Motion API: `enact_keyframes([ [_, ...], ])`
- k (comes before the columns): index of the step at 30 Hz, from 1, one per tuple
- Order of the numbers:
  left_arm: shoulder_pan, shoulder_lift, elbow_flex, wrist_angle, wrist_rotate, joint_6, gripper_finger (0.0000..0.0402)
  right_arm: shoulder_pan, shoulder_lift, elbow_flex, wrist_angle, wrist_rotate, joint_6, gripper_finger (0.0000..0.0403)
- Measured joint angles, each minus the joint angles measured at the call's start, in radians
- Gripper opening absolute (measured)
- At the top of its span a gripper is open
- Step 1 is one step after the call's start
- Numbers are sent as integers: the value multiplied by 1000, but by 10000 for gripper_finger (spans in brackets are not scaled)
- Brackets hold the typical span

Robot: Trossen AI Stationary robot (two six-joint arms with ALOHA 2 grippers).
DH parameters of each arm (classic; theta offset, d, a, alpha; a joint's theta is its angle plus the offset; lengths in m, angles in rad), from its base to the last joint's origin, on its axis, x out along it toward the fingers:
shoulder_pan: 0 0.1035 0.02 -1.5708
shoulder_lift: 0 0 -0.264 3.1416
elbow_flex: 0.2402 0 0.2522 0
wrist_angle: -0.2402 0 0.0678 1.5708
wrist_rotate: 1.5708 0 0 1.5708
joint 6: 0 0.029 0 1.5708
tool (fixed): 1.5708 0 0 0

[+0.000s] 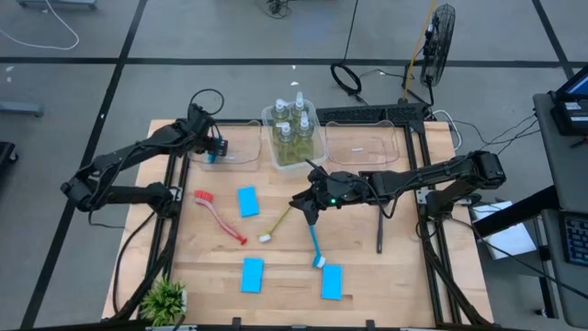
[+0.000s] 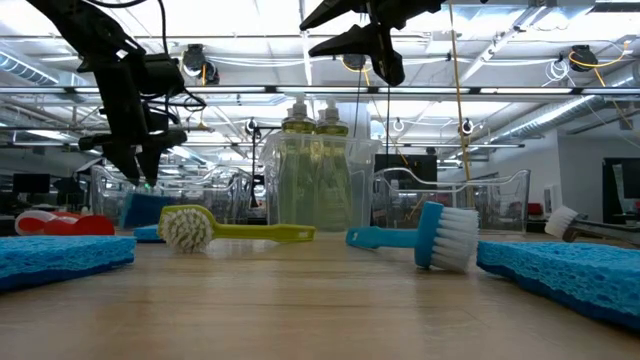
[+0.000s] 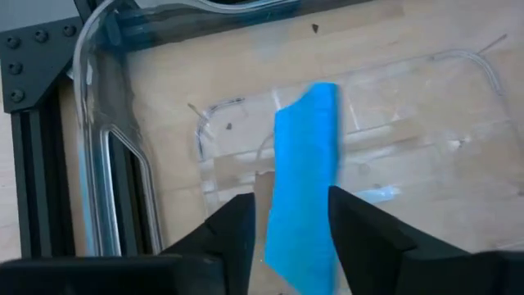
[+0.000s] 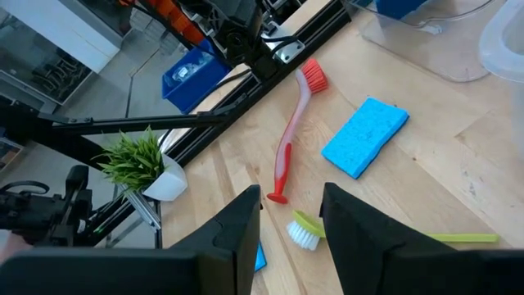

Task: Pick & Place Kitchen Sink Supplies
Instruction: Put the blue sponge into the left transparent bin

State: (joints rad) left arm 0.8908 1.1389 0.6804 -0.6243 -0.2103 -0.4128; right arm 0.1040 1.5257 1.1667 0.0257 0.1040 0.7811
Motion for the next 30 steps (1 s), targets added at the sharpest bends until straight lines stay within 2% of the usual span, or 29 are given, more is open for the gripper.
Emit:
enact_keyframes([
  [4,-11,-10,0,0,4,0,181,0,0,0,0,0,0,121],
  [8,-16,-38,11,-17,68,-1,194,0,0,0,0,0,0,121],
  [10,-16,-60,32,-25,140,-5,199,0,0,0,0,-1,0,122],
  [15,-60,-129,63,-39,401,-80,203,0,0,0,0,-1,-7,121],
  [20,-190,-202,64,-44,539,-262,189,0,0,0,0,-1,-16,121],
  [25,-378,-238,64,-62,544,-461,174,-8,0,0,0,-1,-16,121],
  [30,-552,-228,64,-67,431,-640,164,-13,0,0,0,-1,-21,122],
])
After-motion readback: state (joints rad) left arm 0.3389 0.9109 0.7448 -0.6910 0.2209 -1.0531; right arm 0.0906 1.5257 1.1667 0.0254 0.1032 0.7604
